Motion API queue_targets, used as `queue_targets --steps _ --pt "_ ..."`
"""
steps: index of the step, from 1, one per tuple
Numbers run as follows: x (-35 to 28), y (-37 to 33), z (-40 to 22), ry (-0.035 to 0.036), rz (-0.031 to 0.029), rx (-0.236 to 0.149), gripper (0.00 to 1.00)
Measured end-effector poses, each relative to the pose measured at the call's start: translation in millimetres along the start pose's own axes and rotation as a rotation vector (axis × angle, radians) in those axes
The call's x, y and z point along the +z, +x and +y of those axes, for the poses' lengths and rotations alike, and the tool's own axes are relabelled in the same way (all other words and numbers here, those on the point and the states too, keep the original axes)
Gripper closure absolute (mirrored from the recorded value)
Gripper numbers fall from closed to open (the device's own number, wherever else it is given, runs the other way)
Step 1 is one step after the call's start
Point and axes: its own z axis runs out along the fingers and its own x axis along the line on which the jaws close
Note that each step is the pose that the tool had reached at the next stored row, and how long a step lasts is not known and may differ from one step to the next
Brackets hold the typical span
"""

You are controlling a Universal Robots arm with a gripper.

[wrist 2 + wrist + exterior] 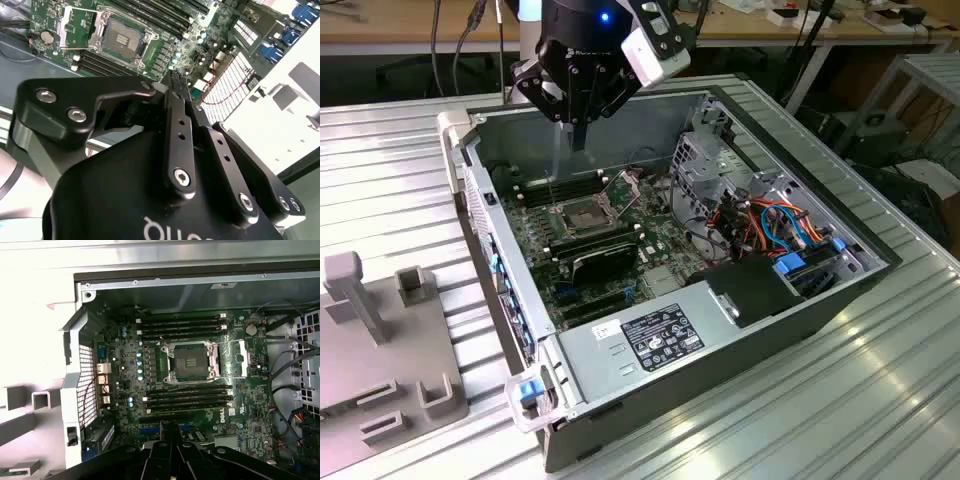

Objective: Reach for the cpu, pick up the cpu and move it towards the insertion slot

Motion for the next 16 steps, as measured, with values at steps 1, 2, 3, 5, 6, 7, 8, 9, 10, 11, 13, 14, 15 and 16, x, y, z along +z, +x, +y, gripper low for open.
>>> queue_targets --steps 1,2,3,5,6,7,8,9,10,11,13,14,15,16 --pt "0.0 0.0 0.0 0.0000 0.0000 0.000 0.89" --pt "0.0 0.0 0.0 0.0000 0.0000 0.000 0.89" --pt "0.0 0.2 0.0 0.0000 -0.0001 0.000 0.89" --pt "0.0 1.3 -0.1 0.0000 -0.0001 0.000 0.89" --pt "-0.1 2.7 -0.2 0.0001 0.0000 0.000 0.89" --pt "0.0 4.9 -0.4 0.0000 0.0001 0.000 0.89" --pt "-0.1 6.7 -0.5 0.0000 0.0001 0.000 0.89" --pt "-0.1 8.5 -0.6 0.0001 0.0001 0.000 0.89" --pt "-0.1 12.2 -0.9 0.0000 0.0001 0.000 0.89" --pt "-0.1 14.1 -1.1 0.0001 0.0002 0.000 0.89" --pt "-0.1 16.9 -1.3 0.0000 0.0003 0.000 0.89" --pt "-0.2 18.3 -1.4 0.0001 0.0003 0.000 0.89" --pt "-0.2 21.0 -1.6 0.0001 0.0004 0.000 0.89" --pt "-0.2 23.7 -1.8 0.0001 0.0005 0.000 0.89"
